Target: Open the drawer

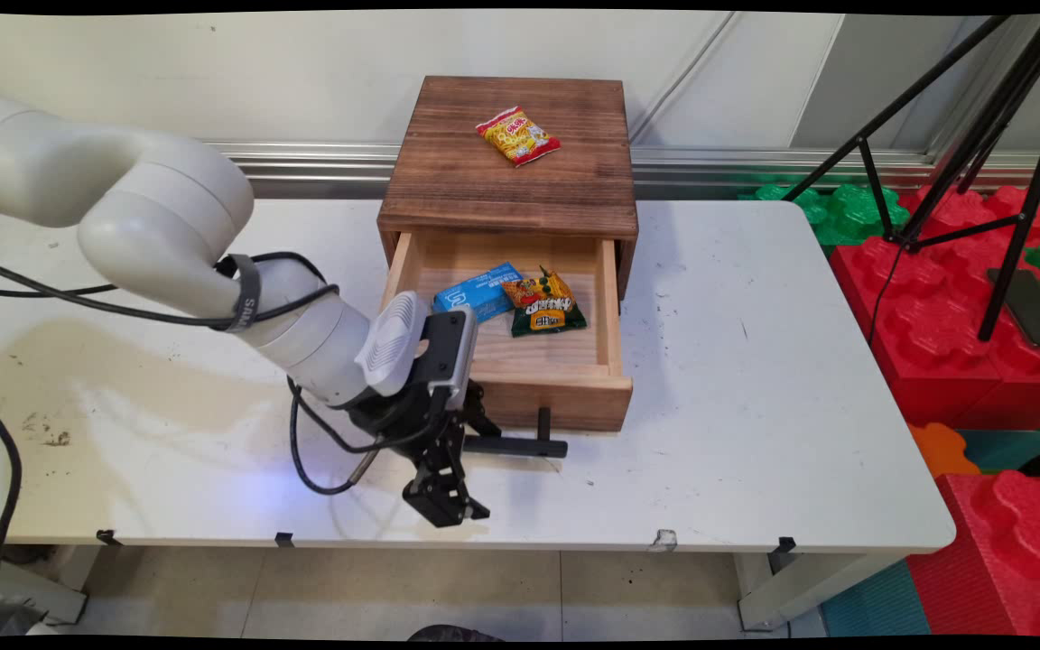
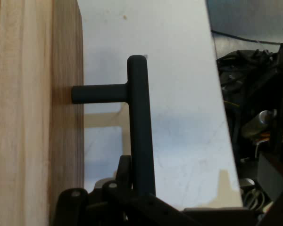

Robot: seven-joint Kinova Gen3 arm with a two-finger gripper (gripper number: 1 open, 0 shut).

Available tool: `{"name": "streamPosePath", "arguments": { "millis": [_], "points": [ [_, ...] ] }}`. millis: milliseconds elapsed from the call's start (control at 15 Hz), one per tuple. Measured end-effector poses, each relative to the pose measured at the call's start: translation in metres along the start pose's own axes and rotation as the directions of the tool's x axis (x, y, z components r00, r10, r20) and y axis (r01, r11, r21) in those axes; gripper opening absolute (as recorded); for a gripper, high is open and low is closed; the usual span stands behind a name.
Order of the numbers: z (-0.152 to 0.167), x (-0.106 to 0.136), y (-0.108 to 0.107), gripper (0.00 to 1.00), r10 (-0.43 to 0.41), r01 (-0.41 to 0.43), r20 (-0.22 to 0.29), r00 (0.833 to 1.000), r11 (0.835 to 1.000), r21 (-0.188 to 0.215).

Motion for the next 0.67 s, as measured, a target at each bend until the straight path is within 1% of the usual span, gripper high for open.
{"name": "streamPosePath", "arguments": {
  "millis": [667],
  "points": [
    [-0.002, -0.001, 0.034, 1.00, -0.015, 0.015, -0.001, 1.000, 0.999, -0.044]
  ]
}}
